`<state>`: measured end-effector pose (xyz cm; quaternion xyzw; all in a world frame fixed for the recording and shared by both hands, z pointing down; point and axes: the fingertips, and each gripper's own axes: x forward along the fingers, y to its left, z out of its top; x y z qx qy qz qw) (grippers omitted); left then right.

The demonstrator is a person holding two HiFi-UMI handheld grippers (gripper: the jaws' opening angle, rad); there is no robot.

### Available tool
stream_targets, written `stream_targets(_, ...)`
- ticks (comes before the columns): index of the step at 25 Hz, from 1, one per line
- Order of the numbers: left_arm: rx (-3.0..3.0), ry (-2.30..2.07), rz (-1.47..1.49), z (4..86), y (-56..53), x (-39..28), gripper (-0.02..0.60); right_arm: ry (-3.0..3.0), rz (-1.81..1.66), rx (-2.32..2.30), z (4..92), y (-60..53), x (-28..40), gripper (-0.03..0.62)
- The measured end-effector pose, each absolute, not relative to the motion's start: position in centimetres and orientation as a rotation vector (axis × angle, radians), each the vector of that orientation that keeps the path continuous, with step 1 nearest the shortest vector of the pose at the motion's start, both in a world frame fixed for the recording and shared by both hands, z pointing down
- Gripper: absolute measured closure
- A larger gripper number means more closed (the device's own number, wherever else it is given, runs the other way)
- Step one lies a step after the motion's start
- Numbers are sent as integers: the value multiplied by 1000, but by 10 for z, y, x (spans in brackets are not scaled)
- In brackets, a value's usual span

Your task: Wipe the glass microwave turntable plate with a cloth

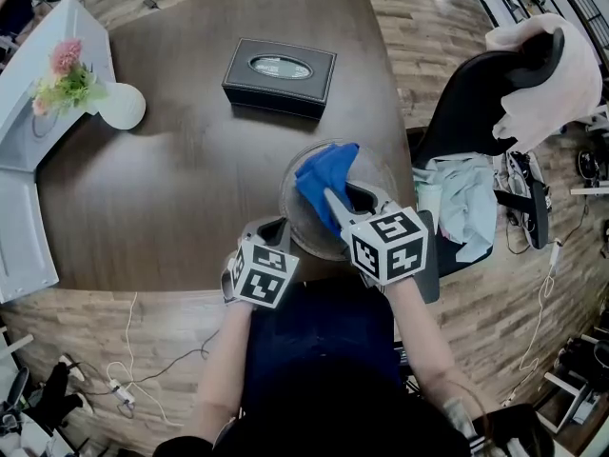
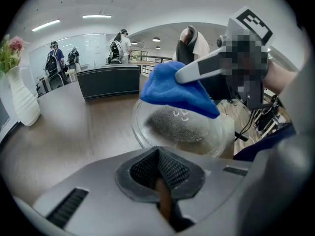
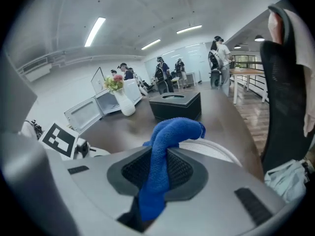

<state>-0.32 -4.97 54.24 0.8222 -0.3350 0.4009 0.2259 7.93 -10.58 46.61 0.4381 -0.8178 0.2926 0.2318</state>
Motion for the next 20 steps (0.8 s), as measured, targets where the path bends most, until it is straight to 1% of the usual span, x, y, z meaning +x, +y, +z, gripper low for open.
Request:
stream_targets(4, 2270, -922, 1102, 542, -50, -2, 578, -2272, 835, 1084, 479, -90, 45, 530)
stream_targets(8, 2268, -920, 1101, 542, -49, -4, 578, -2244, 869, 1029, 500, -78, 26, 530)
stream_targets(13, 2267, -920, 1105, 542, -49, -3, 577, -2169, 849, 966, 531, -63, 21, 530)
stream_targets(20, 2255, -926, 1111, 543, -48, -3, 578, -2144, 825, 955, 537, -65, 30, 530)
